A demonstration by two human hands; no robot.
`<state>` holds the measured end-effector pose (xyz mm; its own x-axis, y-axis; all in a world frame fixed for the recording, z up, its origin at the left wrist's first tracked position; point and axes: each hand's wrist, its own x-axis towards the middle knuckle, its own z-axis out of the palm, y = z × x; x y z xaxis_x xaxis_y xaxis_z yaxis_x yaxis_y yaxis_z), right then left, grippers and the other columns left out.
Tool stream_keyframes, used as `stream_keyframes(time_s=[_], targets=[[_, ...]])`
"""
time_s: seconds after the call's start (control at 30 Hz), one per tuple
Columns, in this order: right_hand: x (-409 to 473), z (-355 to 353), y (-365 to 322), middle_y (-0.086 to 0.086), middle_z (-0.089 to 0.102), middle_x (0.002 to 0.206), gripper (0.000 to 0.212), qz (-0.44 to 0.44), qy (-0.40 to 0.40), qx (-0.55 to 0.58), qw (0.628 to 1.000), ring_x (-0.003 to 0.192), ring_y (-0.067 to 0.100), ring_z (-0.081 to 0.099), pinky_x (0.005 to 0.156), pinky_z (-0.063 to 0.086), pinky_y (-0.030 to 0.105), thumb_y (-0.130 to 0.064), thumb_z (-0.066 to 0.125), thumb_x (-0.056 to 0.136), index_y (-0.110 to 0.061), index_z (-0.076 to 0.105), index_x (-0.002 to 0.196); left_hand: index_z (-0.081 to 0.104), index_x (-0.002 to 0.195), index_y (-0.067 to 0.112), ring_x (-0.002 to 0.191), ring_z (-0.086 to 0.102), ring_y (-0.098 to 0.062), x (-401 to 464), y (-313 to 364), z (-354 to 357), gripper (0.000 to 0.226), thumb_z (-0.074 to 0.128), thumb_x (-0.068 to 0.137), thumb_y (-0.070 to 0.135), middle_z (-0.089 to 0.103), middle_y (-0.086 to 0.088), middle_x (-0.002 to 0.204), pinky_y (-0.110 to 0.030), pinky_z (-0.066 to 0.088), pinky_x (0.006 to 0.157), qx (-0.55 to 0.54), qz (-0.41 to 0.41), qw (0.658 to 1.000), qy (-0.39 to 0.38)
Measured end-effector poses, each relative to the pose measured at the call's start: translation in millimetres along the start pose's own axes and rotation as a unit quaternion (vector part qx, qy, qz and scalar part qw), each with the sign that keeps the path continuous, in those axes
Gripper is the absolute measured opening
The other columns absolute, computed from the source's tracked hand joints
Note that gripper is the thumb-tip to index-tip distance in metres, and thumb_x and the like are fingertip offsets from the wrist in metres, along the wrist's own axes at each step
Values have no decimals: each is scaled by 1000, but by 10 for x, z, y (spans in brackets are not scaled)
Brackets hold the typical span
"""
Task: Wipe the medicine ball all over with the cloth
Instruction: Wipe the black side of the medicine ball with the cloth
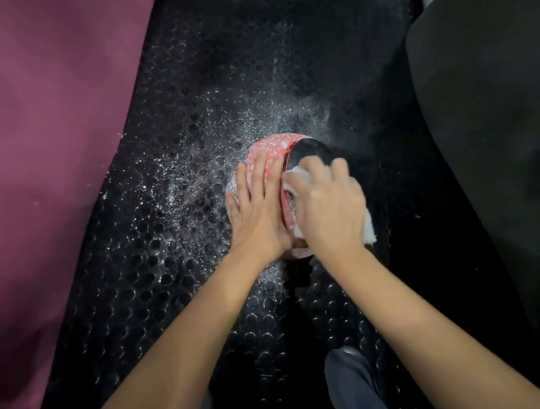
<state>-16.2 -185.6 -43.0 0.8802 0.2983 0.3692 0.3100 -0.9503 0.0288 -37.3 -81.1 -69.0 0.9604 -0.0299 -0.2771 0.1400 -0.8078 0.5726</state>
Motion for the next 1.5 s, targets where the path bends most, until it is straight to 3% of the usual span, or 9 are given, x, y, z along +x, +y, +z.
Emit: stream_keyframes(time_s=[0.17, 0.3, 0.47, 0.63, 0.8, 0.97, 1.1, 1.27, 1.5], targets=[[0, 13, 291, 0, 64, 87, 17, 70, 4, 29, 997, 68, 29, 51, 51, 27, 26, -15, 64, 77, -26, 73, 87, -26, 147, 33, 144, -27, -23, -12, -7, -29, 144, 86, 58, 53, -28, 10, 157, -54, -8, 116, 3, -1, 1000, -15], [-103, 14, 52, -1, 65, 91, 23, -3, 14, -14, 1000, 69, 27, 52, 50, 33, 28, -18, 49, 81, -25, 71, 87, -23, 149, 33, 144, -27, -23, 11, 10, -19, 129, 80, 72, 31, -28, 9, 158, -60, -5, 117, -8, -2, 1000, -4], [-80, 1, 243, -2, 64, 92, 23, 56, 13, 32, 998, 70, 27, 51, 49, 35, 27, -19, 54, 81, -29, 72, 93, -23, 149, 31, 145, -25, -25, 2, -39, -64, 143, 86, 59, 53, -27, 8, 158, -54, -5, 117, 4, -5, 1000, -16], [-65, 2, 74, -2, 64, 92, 22, -24, 6, 4, 1000, 71, 26, 51, 51, 31, 28, -18, 51, 81, -26, 71, 88, -22, 150, 31, 145, -26, -24, -19, -54, -65, 142, 87, 60, 45, -28, 8, 157, -57, -2, 118, -7, -6, 1000, -14], [257, -14, 136, 0, 61, 86, 20, 23, -44, 28, 998, 74, 28, 51, 53, 29, 29, -7, 66, 78, -24, 72, 84, -24, 150, 28, 145, -26, -25, -28, 21, -72, 146, 88, 57, 51, -28, 5, 157, -56, -1, 119, 18, -18, 999, -25], [-29, -93, 186, 0, 63, 88, 26, -66, -32, 23, 997, 71, 27, 51, 51, 29, 28, -17, 46, 80, -23, 71, 85, -24, 149, 30, 144, -29, -24, -66, -19, -35, 145, 86, 57, 53, -31, 7, 156, -57, -3, 119, 22, -6, 1000, -19], [282, -77, 185, 1, 61, 87, 18, -3, -65, 20, 998, 77, 29, 51, 53, 29, 30, -7, 63, 79, -23, 72, 82, -25, 149, 30, 143, -30, -24, -102, 31, 4, 145, 86, 58, 53, -31, 6, 156, -55, -7, 118, 45, -7, 999, -23], [-127, -131, 111, 0, 63, 92, 28, -79, -54, 26, 995, 74, 27, 52, 50, 38, 31, -18, 43, 79, -23, 70, 86, -33, 141, 37, 142, -32, -20, -96, -44, -3, 145, 86, 58, 53, -32, 11, 155, -54, -9, 118, 22, 3, 1000, -20], [95, -77, 131, 0, 63, 89, 17, -30, -64, 13, 997, 74, 26, 51, 51, 29, 29, -11, 59, 79, -22, 70, 84, -25, 148, 31, 143, -29, -22, -57, 6, 2, 147, 87, 56, 53, -29, 9, 156, -54, -9, 117, 28, -5, 999, -17]])
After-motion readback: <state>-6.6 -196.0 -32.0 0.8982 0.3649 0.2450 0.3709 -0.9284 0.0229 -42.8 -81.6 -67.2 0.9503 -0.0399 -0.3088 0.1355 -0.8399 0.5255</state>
